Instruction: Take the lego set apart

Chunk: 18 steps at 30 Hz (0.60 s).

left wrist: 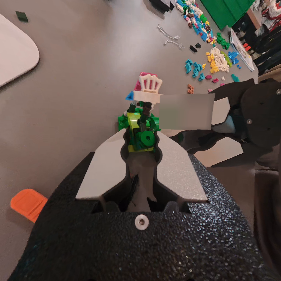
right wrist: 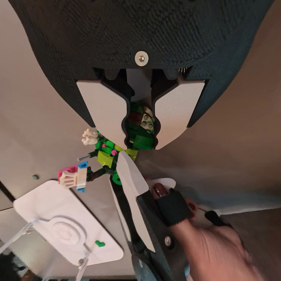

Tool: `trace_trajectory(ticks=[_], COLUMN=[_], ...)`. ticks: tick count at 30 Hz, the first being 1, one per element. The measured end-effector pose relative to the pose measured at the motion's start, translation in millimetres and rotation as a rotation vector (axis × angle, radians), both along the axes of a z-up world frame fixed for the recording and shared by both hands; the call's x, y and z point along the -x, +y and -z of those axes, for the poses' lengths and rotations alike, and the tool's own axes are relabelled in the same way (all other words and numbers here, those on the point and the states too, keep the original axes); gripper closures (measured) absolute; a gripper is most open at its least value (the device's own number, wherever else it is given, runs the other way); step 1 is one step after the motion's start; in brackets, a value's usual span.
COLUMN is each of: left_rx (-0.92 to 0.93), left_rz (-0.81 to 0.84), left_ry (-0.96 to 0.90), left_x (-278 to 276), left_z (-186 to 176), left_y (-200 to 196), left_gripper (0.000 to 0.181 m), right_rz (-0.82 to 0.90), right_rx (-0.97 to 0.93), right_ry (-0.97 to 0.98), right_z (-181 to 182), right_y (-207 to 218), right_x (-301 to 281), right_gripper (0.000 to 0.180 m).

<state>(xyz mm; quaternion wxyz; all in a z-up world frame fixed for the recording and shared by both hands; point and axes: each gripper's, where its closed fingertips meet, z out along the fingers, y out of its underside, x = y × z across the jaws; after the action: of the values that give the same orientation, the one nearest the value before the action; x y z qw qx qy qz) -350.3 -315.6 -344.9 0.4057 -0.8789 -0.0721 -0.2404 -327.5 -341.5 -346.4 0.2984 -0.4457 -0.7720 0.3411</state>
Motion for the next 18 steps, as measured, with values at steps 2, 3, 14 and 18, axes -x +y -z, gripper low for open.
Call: trace_trajectory(ticks=[2,3,14,18], left_rx=[-0.011,-0.005,0.004,0.016], left_rz=[-0.012,-0.013,-0.050,-0.101], left_ry=[0.039,0.065,0.118,0.118], left_x=[1.2,1.5,2.5,5.7], left_z=[-1.2,0.0,2.6,1.3], left_y=[3.3,3.5,2.6,4.4], left_gripper=[0.150,0.150,0.151,0.152], right_rz=[0.047,0.075,0.059,0.111], right_rx=[-0.014,-0.019,-0.028,-0.076], right_ry=[0.042,0.054,-0.015,-0.006], right_z=[-5.1,-6.4,1.7,0.8], right_y=[6.5,10.8,11.0,15.8], right_x=[-0.7,-1.9,-11.7,-8.0], right_gripper=[0.151,0.149,0.135,0.125])
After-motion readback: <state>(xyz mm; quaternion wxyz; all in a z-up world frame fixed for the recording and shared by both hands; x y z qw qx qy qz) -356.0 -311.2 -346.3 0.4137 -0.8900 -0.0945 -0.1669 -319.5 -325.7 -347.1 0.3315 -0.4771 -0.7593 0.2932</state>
